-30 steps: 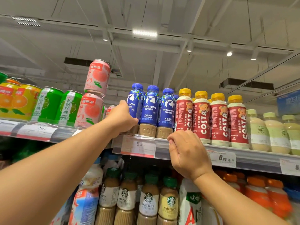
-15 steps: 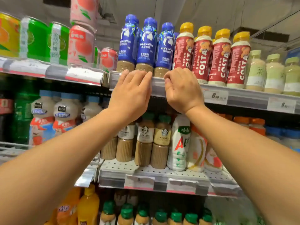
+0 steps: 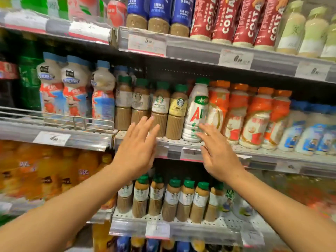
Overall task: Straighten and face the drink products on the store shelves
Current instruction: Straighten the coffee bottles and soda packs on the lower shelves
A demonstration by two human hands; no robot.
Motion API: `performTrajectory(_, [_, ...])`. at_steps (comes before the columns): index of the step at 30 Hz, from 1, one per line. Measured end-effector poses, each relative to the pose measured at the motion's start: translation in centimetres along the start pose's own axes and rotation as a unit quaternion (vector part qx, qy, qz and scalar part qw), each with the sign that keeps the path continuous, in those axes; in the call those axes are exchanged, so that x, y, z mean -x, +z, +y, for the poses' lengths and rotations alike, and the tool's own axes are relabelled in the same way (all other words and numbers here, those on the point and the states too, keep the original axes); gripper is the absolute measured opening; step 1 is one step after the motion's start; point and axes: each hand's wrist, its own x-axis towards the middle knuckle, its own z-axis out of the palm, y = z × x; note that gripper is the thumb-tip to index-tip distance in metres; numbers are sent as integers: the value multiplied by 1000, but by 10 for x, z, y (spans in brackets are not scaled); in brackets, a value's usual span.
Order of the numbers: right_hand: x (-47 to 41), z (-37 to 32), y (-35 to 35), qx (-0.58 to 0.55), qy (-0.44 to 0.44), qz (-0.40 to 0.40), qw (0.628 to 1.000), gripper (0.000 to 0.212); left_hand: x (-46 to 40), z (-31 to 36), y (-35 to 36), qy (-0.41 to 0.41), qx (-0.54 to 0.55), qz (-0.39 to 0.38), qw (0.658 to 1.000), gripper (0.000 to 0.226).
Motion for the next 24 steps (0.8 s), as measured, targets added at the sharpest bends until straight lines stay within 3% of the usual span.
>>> performTrajectory(2, [35,11,16,34,66,-32,997,51,22,6,16,-24,-17,-78,996,59])
performTrajectory(4, [56,20,27,72,114,-51,990,55,30,11,26,-39,-41,-108,993,60])
performTrajectory(9, [64,31,36,98,120,-51,987,55,25,23,35,-83,-58,-70,992,56])
performTrajectory(24, [55,14,40,105,200,-5,974,52,23,24,52,-85,-53,-12,995,48])
